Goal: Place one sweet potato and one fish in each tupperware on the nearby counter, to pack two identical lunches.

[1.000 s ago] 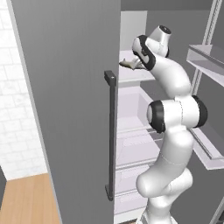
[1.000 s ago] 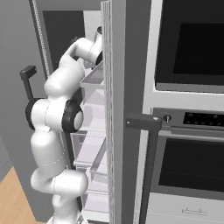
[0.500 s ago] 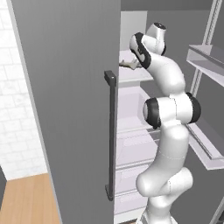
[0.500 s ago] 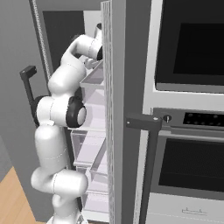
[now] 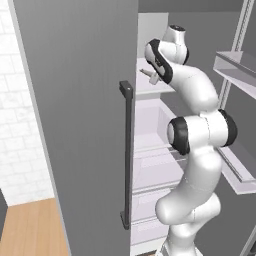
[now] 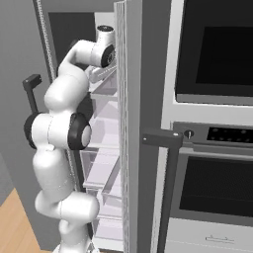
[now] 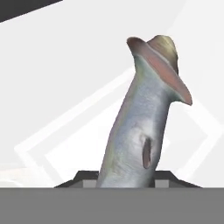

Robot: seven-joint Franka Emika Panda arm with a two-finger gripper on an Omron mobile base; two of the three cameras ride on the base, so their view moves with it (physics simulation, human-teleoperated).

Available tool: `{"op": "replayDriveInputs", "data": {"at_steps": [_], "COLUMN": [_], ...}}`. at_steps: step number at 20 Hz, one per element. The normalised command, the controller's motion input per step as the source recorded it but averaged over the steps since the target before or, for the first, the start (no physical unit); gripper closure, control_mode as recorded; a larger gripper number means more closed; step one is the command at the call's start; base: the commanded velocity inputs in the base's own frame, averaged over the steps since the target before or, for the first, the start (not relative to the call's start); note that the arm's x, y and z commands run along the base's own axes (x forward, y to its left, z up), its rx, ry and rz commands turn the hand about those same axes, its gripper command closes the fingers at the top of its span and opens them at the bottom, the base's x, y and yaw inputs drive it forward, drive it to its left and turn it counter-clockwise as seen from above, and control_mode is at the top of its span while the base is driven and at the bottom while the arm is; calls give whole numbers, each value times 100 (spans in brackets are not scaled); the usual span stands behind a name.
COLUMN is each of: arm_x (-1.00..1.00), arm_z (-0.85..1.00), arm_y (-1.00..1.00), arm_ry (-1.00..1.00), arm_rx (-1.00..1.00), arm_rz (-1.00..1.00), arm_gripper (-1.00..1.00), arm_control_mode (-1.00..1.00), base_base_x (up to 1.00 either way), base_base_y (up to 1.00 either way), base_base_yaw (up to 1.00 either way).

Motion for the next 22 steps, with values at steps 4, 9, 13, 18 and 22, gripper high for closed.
{"op": "replayDriveInputs", "data": {"at_steps": [4,9,13,18,22], "arm_x": [-100,-100,-100,-100,-100], "arm_z": [-43,-27,0,0,0], "arm_y": [0,0,-3,-5,-1], "arm_ry": [-16,-27,-27,-15,-2], "arm_rx": [-2,-1,0,0,0], "arm_rz": [3,0,-10,-29,-29], "arm_gripper": [100,100,100,100,100], "arm_control_mode": [-100,-100,-100,-100,-100], "base_base_x": [0,0,0,0,0], "base_base_y": [0,0,0,0,0], "base_base_yaw": [0,0,0,0,0]}}
